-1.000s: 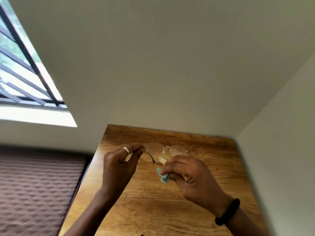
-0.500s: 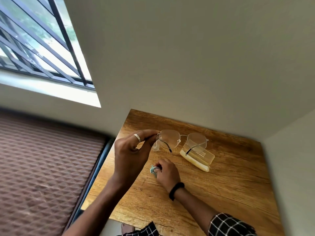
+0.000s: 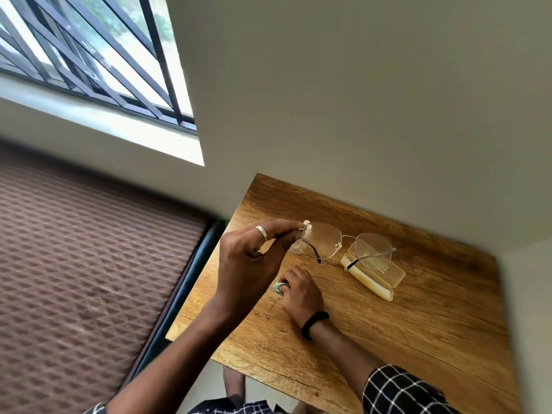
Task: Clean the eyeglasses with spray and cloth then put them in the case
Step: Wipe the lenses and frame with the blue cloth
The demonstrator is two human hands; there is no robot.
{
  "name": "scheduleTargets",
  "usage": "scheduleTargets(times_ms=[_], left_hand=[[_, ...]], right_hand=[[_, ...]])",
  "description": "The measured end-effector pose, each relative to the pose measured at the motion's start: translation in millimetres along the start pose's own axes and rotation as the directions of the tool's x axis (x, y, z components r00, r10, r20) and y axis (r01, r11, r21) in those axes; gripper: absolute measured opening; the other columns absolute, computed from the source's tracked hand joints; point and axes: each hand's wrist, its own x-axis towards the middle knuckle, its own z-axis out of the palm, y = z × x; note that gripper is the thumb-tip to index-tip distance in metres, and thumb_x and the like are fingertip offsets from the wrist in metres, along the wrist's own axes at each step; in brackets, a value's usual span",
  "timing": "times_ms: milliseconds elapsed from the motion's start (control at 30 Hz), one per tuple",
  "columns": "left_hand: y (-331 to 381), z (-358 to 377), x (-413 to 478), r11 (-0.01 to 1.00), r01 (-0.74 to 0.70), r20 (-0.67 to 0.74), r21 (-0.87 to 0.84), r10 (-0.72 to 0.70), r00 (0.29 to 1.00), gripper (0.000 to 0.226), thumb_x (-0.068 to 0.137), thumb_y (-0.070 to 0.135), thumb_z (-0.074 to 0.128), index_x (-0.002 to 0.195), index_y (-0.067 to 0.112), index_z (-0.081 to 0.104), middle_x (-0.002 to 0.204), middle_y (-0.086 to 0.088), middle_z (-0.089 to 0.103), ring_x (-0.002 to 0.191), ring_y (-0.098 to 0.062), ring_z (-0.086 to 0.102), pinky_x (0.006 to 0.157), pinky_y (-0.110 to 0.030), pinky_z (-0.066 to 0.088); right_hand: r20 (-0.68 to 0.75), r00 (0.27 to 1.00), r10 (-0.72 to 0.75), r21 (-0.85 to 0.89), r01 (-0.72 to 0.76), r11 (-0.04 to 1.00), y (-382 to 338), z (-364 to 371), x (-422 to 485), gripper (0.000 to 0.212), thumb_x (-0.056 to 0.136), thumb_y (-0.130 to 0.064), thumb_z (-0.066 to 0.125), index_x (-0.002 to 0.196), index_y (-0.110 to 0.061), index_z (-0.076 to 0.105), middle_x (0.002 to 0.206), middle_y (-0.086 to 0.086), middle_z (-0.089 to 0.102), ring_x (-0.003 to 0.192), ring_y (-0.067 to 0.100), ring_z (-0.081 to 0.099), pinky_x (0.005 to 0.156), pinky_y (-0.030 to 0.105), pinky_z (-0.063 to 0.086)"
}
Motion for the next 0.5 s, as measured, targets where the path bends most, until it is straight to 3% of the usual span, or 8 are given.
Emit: scheduleTargets(times_ms=[133, 267, 400, 500], left_hand=[[1, 4, 3, 1.000, -0.011, 0.015, -0.001, 0.011, 1.000, 0.015, 0.080, 0.004, 0.079, 0.094, 0.004, 0.077, 0.092, 0.004, 0.076, 0.087, 0.002, 0.071, 0.075, -0.011, 0.052], [3, 11, 5, 1.000, -0.011, 0.039, -0.017, 0.012, 0.999, 0.015, 0.080, 0.003, 0.080, 0.095, 0.004, 0.077, 0.092, 0.002, 0.077, 0.086, 0.000, 0.072, 0.075, -0.014, 0.053], [8, 21, 8, 0.999, -0.020, 0.064, -0.048, 0.023, 0.998, 0.014, 0.080, 0.006, 0.079, 0.094, 0.004, 0.078, 0.091, 0.003, 0.076, 0.084, 0.000, 0.072, 0.073, -0.014, 0.054], [11, 30, 11, 0.997, -0.028, 0.074, -0.065, 0.033, 0.997, 0.015, 0.080, 0.006, 0.079, 0.094, 0.004, 0.078, 0.093, 0.004, 0.076, 0.086, 0.001, 0.072, 0.075, -0.014, 0.054]], right_hand=[[-0.010, 1.000, -0.004, 0.036, 0.005, 0.999, 4, 0, -3, 0.020, 0.079, -0.010, 0.071, 0.092, -0.022, 0.062, 0.099, -0.009, 0.057, 0.095, 0.014, 0.053, 0.076, 0.021, 0.043], [-0.076, 0.997, -0.013, 0.051, 0.017, 0.999, 12, -7, -15, 0.034, 0.078, -0.017, 0.076, 0.110, -0.021, 0.064, 0.112, -0.006, 0.056, 0.105, 0.010, 0.048, 0.089, 0.017, 0.039], [-0.189, 0.982, 0.031, 0.090, -0.014, 0.996, 27, -31, -44, 0.028, 0.079, -0.016, 0.077, 0.104, -0.023, 0.067, 0.108, -0.010, 0.056, 0.103, 0.007, 0.049, 0.087, 0.015, 0.038], [-0.319, 0.931, 0.179, 0.193, -0.121, 0.974, 51, -61, -72, 0.018, 0.085, -0.010, 0.072, 0.097, -0.023, 0.069, 0.101, -0.010, 0.060, 0.094, 0.011, 0.058, 0.078, 0.025, 0.050]])
